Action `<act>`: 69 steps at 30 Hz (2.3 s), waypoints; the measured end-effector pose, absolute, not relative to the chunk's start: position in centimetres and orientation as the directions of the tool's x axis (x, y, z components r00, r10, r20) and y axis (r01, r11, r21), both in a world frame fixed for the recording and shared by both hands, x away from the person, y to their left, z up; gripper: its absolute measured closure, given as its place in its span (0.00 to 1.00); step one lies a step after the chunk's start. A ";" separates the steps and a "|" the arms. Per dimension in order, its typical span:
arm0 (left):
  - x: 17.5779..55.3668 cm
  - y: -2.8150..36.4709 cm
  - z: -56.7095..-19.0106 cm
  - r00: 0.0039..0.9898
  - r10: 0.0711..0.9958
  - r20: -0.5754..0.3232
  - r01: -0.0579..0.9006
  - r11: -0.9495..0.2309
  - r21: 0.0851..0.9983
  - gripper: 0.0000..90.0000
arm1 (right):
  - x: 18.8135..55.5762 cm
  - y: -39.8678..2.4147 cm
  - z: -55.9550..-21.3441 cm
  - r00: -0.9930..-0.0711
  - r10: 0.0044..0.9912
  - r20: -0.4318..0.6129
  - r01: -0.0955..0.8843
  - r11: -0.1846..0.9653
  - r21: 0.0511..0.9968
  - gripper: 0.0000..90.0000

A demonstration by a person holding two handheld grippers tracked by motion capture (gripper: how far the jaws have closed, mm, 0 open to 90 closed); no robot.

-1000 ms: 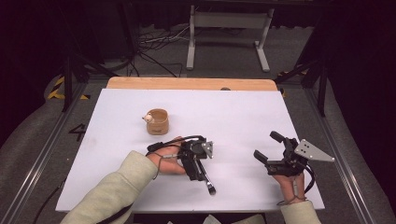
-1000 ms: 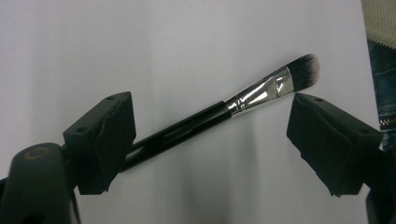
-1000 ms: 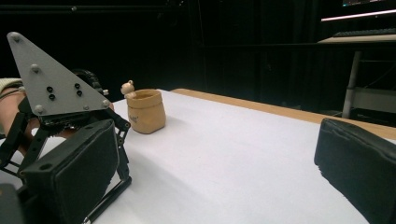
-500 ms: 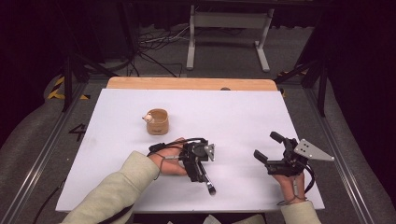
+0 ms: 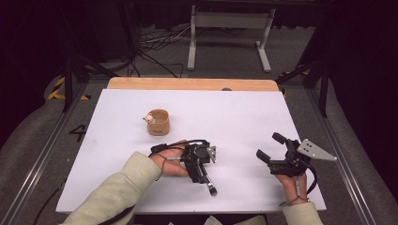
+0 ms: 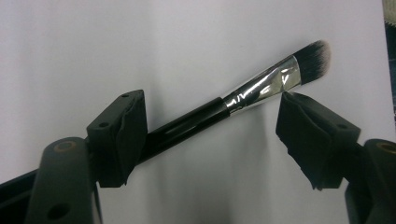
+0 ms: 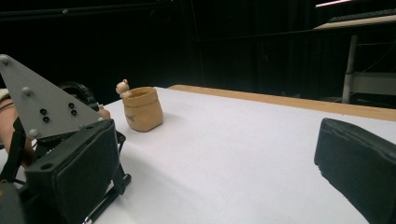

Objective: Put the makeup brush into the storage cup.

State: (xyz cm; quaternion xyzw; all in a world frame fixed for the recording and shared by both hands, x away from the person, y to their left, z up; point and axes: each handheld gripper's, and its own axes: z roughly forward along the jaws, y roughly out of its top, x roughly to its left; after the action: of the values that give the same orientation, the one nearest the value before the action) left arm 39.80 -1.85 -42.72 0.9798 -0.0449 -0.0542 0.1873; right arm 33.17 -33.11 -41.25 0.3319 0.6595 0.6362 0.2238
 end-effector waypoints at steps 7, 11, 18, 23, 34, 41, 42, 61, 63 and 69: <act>39.8 -1.8 -42.9 0.990 -0.109 -0.092 -0.071 -0.936 0.346 0.37 | 33.3 -33.0 -41.4 -0.688 0.710 0.152 0.179 -0.038 0.983 0.01; 39.7 -1.8 -42.8 0.991 -0.111 -0.078 -0.080 -0.942 0.326 0.46 | 33.4 -33.0 -41.5 -0.685 0.711 0.159 0.187 -0.039 0.982 0.01; 39.2 -1.7 -42.5 0.989 -0.133 -0.062 -0.107 -0.946 0.307 0.71 | 33.5 -32.8 -41.6 -0.688 0.707 0.162 0.202 -0.028 0.979 0.02; 39.1 -1.8 -42.5 0.989 -0.137 -0.062 -0.113 -0.951 0.288 0.87 | 33.5 -32.5 -41.7 -0.694 0.704 0.151 0.207 -0.006 0.978 0.02; 39.0 -1.3 -41.8 0.988 -0.139 -0.060 -0.113 -0.943 0.313 0.88 | 33.4 -32.5 -41.7 -0.693 0.706 0.146 0.206 0.000 0.979 0.02; 38.9 -0.4 -39.6 0.991 -0.130 -0.026 -0.110 -0.914 0.391 0.88 | 33.4 -32.2 -41.7 -0.692 0.712 0.124 0.199 0.023 0.980 0.02; 38.9 -0.4 -39.6 0.991 -0.130 -0.026 -0.110 -0.914 0.391 0.88 | 33.4 -32.2 -41.7 -0.692 0.712 0.124 0.199 0.023 0.980 0.02; 39.5 2.9 -34.1 0.998 -0.062 -0.003 -0.048 -0.810 0.585 0.88 | 33.2 -32.0 -41.5 -0.681 0.731 0.040 0.138 0.075 0.988 0.01; 39.6 3.2 -33.9 0.999 -0.052 -0.007 -0.038 -0.797 0.603 0.88 | 33.2 -32.0 -41.5 -0.682 0.731 0.037 0.134 0.075 0.988 0.01; 39.8 4.2 -33.5 1.000 0.007 0.028 -0.013 -0.755 0.656 0.88 | 33.2 -32.0 -41.5 -0.680 0.732 0.037 0.135 0.076 0.988 0.01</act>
State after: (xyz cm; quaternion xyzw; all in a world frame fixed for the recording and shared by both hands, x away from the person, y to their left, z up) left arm 39.80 4.15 -33.47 0.9365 -0.0014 0.0142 0.3503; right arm 33.16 -32.00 -41.51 0.3141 0.6903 0.6029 0.2476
